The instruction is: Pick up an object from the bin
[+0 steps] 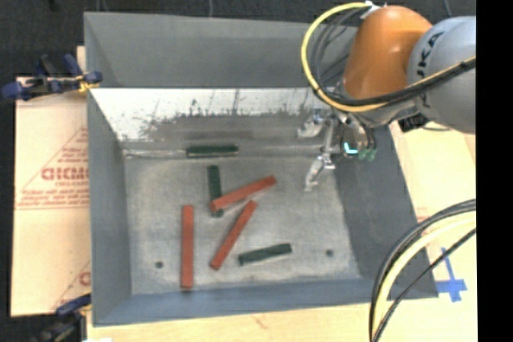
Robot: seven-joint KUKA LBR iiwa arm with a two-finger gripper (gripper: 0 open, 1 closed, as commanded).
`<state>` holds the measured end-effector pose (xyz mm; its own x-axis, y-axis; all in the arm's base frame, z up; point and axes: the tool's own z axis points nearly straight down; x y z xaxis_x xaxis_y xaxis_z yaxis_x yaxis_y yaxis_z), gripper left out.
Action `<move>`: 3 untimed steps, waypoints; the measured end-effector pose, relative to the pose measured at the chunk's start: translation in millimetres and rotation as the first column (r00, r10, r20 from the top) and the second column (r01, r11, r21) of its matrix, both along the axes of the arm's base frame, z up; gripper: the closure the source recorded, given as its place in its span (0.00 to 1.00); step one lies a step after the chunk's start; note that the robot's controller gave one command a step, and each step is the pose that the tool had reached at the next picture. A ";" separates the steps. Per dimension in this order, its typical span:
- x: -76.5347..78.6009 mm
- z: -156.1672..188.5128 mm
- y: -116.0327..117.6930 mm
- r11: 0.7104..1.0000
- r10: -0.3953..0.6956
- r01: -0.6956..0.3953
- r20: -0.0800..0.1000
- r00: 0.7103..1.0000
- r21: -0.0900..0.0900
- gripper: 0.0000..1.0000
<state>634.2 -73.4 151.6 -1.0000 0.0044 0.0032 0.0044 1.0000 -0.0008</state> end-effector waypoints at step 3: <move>14.9 -70.7 63.7 0.992 0.124 -0.124 0.009 0.992 -0.003 1.00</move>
Offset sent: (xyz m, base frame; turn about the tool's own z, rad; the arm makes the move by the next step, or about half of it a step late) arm 0.0097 0.0668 -0.0816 -0.1269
